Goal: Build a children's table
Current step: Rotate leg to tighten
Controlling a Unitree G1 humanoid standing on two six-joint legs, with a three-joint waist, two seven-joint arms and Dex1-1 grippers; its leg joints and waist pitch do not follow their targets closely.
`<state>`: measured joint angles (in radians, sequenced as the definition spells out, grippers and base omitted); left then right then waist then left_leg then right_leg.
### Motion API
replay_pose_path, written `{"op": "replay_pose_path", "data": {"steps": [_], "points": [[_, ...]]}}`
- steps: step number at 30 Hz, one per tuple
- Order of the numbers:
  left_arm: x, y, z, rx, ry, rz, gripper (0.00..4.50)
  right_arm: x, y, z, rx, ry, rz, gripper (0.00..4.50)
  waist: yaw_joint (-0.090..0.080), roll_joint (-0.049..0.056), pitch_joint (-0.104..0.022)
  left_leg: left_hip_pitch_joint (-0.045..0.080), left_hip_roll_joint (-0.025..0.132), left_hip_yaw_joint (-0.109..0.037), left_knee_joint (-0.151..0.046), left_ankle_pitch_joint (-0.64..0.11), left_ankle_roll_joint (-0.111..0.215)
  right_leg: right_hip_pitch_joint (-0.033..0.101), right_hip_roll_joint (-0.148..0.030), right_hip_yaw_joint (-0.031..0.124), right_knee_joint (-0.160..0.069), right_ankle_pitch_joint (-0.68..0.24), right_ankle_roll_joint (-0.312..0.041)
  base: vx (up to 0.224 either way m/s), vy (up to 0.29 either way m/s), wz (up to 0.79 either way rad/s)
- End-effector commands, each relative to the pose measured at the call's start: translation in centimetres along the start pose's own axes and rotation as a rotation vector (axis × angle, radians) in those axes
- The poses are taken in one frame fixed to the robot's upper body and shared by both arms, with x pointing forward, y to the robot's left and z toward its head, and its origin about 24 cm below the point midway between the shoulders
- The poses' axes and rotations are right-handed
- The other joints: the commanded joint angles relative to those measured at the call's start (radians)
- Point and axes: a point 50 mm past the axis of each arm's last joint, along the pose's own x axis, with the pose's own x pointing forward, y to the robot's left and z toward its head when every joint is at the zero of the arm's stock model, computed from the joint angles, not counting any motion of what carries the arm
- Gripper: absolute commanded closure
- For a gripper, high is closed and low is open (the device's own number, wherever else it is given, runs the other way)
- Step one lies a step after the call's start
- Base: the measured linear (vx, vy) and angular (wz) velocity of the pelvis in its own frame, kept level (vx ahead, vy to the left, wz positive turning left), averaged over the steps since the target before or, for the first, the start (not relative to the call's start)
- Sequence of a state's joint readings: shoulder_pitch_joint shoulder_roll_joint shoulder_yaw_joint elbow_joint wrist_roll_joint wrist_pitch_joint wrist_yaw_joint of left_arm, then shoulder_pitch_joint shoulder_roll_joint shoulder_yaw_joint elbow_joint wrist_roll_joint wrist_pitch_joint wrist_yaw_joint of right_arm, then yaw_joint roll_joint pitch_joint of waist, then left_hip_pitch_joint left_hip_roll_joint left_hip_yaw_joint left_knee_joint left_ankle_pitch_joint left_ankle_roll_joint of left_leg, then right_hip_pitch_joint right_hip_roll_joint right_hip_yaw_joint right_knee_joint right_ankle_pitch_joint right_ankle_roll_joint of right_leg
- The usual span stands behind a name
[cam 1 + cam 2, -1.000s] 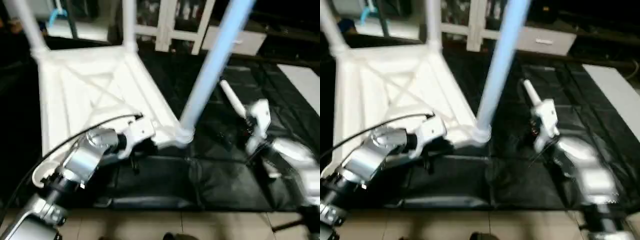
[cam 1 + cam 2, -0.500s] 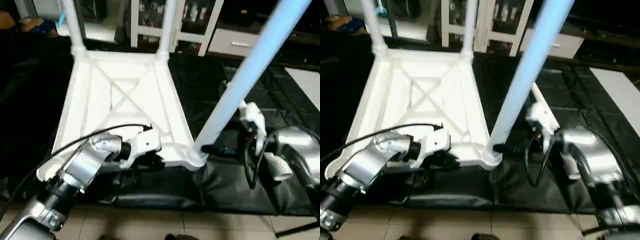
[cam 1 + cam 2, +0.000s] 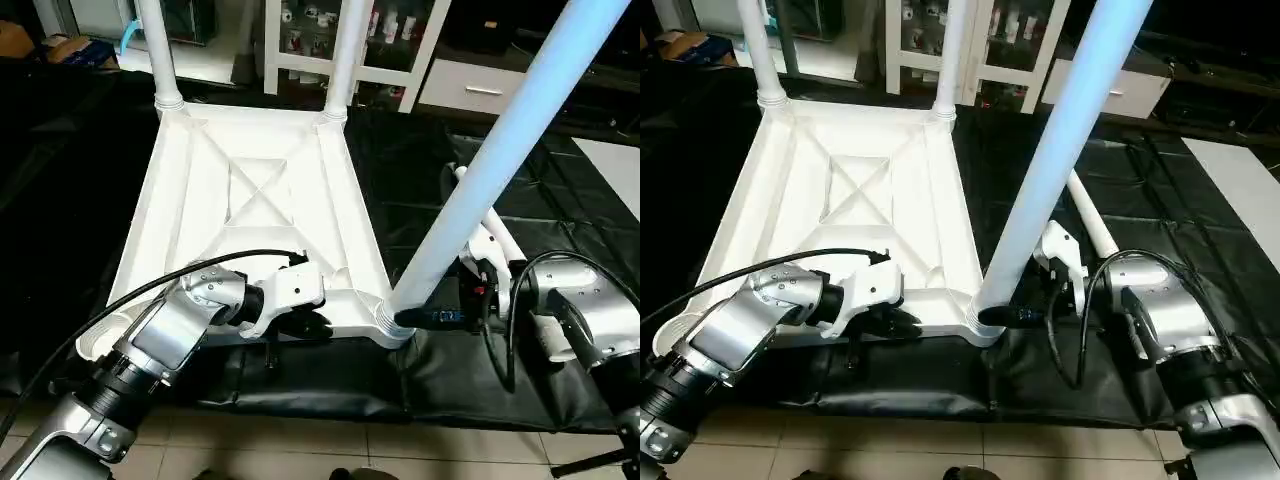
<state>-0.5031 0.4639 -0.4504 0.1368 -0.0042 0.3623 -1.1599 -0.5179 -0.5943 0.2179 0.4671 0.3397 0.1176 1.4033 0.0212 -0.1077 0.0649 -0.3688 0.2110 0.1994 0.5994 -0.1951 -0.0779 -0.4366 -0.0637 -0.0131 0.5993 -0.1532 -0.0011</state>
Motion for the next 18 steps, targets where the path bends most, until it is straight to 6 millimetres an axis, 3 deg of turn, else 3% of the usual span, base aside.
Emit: {"op": "replay_pose_path", "data": {"steps": [1,4,7,9,13,17,18], "points": [[0.9,-0.7,1.4,0.05,-0.083,-0.085,4.5,-0.2,-0.2,0.2,-0.02,0.021,0.01,1.41,-0.006,-0.001,-0.065,0.011,0.02,-0.001,-0.057,-0.121,0.093,0.054,-0.044,0.023,-0.052,-0.186,-0.24,0.0,0.0,0.0],[0.9,-0.7,1.4,0.05,-0.076,-0.087,4.5,0.0,-0.1,-0.2,-0.016,0.025,0.019,1.66,-0.004,0.004,-0.067,0.011,0.02,-0.002,-0.056,-0.119,0.093,0.055,-0.044,0.022,-0.05,-0.179,-0.245,0.0,0.0,0.0],[0.9,-0.7,1.3,0.05,-0.074,-0.088,4.5,0.0,-0.1,-0.4,-0.014,0.024,0.02,1.89,-0.003,0.002,-0.067,0.011,0.02,-0.002,-0.056,-0.123,0.09,0.056,-0.044,0.022,-0.051,-0.182,-0.245,0.0,0.0,0.0],[0.8,-0.8,1.2,0.049,-0.067,-0.096,4.5,0.2,0.0,-0.7,-0.005,0.012,0.012,2.09,-0.002,0.01,-0.068,0.014,0.021,-0.002,-0.056,-0.13,0.086,0.054,-0.043,0.022,-0.05,-0.181,-0.248,0.0,0.0,0.0],[0.7,-0.9,1.1,0.047,-0.063,-0.102,4.5,0.4,-0.2,-1.0,0.011,-0.018,-0.03,2.33,-0.002,0.009,-0.067,0.013,0.02,-0.002,-0.057,-0.149,0.076,0.054,-0.043,0.022,-0.052,-0.192,-0.247,0.0,0.0,0.0],[0.7,-0.7,1.0,0.032,-0.052,-0.072,4.5,0.6,-1.1,-1.5,0.073,-0.108,-0.205,2.5,-0.012,0.009,-0.067,0.006,0.017,-0.006,-0.058,-0.18,0.047,0.055,-0.043,0.021,-0.055,-0.245,-0.231,0.0,0.0,0.0],[0.9,0.0,1.0,-0.02,-0.041,0.016,4.5,0.9,-1.7,-2.2,0.126,-0.148,-0.37,2.53,-0.019,0.011,-0.067,0.008,0.019,-0.006,-0.058,-0.19,0.028,0.053,-0.043,0.023,-0.056,-0.263,-0.221,0.0,0.0,0.0]]}}
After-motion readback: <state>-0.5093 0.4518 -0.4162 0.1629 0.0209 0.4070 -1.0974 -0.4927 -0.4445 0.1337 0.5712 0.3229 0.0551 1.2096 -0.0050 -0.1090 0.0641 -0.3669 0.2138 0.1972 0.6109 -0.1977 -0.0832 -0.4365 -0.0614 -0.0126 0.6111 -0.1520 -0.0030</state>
